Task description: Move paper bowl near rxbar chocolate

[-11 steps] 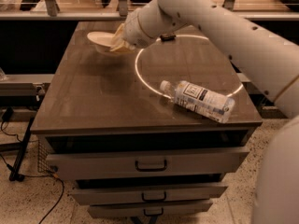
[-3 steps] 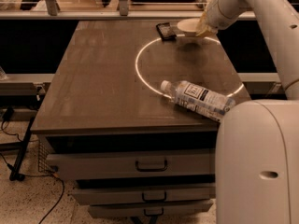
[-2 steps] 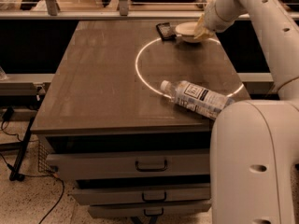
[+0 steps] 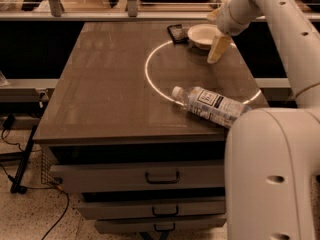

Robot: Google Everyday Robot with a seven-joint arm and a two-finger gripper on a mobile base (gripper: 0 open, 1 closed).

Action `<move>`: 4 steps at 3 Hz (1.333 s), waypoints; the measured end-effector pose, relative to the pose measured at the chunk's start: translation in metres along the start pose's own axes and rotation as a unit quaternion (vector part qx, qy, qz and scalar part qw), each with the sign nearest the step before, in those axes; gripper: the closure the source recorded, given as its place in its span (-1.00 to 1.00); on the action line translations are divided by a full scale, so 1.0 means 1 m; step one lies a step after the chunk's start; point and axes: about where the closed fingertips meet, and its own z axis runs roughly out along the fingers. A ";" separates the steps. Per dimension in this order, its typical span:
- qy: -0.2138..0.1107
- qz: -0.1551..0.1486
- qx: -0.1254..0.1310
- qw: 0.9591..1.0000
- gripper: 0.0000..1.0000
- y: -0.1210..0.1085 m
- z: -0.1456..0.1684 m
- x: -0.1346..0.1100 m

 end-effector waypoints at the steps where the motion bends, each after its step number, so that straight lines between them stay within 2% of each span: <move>1: -0.011 0.016 0.040 0.999 -1.00 -0.014 -0.050 -0.010; 2: -0.027 0.020 0.113 0.993 -1.00 -0.027 -0.126 -0.026; 3: -0.055 -0.014 0.225 0.973 -1.00 -0.028 -0.237 -0.091; 4: -0.058 -0.020 0.224 0.973 -1.00 -0.028 -0.233 -0.101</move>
Offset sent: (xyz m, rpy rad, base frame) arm -0.1853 0.0174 0.2841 0.1987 -0.5851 -0.1053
